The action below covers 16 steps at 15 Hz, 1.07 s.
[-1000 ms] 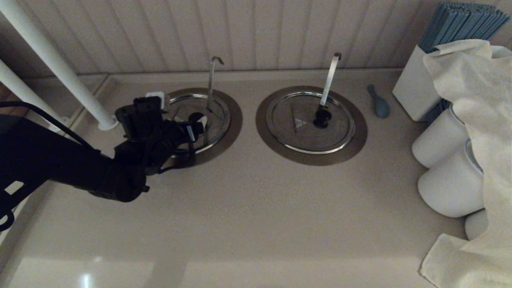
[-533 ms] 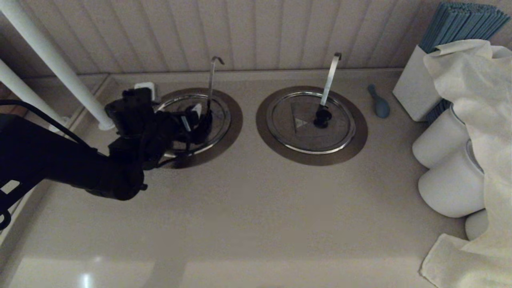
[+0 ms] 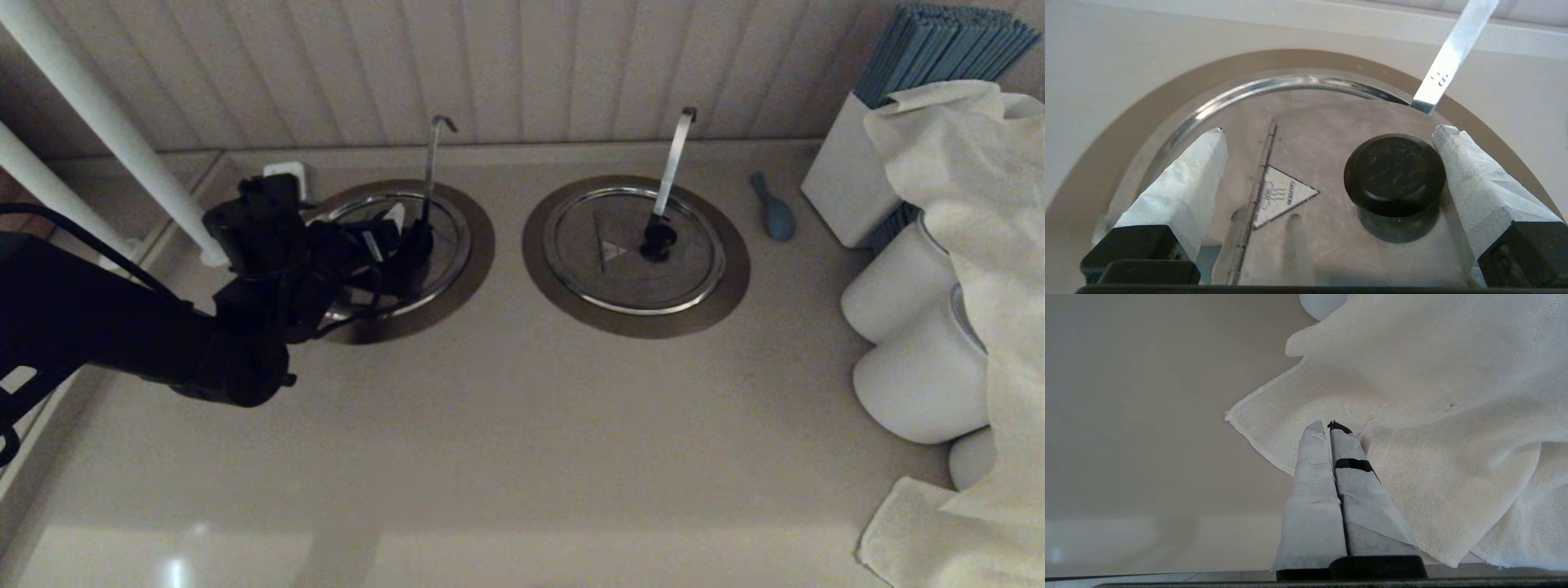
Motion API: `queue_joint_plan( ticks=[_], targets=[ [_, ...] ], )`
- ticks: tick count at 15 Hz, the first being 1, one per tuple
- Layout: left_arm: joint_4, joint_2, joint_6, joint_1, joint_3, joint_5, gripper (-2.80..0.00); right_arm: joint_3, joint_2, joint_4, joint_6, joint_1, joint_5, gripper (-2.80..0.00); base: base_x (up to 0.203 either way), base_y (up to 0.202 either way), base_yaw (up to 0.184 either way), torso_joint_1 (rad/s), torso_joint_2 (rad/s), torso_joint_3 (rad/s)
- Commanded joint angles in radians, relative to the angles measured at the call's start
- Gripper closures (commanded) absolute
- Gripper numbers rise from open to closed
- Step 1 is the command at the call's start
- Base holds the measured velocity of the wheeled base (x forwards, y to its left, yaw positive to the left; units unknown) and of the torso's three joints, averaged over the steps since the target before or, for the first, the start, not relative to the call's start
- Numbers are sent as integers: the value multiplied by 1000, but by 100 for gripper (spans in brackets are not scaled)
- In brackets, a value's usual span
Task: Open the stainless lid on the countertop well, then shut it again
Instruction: Open the lid
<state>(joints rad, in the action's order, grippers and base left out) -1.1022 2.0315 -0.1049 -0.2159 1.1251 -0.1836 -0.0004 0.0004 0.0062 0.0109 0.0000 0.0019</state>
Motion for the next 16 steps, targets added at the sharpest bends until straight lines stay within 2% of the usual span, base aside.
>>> queue_joint_plan(
  ticks=[1,16],
  targets=[
    [-5,-4,-1,12,5,-1,-280,-1,1,0,0,0,1,0,0,0,0,0,0,0],
    [5,-59,-6,47,12,4,-280,-1,1,0,0,0,1,0,0,0,0,0,0,0]
  ],
)
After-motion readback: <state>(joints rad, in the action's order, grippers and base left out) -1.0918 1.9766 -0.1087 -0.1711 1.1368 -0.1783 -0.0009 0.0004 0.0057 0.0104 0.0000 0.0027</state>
